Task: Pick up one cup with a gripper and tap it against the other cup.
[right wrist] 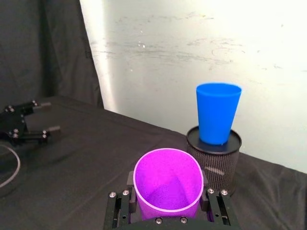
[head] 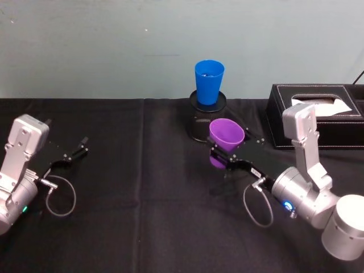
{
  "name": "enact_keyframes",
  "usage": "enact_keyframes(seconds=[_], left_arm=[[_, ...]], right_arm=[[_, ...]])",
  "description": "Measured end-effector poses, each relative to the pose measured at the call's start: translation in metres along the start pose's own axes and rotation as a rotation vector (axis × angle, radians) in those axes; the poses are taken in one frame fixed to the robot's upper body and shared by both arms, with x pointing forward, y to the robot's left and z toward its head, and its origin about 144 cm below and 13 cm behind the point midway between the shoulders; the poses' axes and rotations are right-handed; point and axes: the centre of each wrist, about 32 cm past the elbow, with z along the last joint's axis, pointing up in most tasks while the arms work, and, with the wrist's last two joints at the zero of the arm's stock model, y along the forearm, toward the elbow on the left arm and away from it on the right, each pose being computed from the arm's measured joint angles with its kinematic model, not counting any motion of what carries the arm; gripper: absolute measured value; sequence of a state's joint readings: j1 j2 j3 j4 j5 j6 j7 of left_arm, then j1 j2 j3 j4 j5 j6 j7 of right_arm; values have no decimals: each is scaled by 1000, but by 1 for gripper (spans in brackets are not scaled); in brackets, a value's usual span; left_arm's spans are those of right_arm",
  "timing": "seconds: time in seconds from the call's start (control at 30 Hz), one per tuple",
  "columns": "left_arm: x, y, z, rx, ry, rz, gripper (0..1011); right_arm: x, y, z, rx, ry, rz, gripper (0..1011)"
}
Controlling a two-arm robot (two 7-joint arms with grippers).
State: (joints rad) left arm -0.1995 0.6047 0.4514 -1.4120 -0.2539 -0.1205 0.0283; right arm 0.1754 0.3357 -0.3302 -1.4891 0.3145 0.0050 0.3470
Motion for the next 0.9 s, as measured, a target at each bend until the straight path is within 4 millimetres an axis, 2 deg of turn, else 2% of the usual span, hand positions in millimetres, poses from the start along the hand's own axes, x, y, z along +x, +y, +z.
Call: enact_keyframes(seconds=[0.1, 0.3, 0.9], left_arm=[[0, 0, 0, 0, 0, 0, 1000], [0, 0, 0, 0, 0, 0, 1000], [0, 0, 0, 0, 0, 0, 1000]], right_arm=[[2, -2, 14, -2, 8, 4, 718], [2, -4, 21, -9, 12, 10, 718], [4, -5, 22, -28, 24, 24, 718]])
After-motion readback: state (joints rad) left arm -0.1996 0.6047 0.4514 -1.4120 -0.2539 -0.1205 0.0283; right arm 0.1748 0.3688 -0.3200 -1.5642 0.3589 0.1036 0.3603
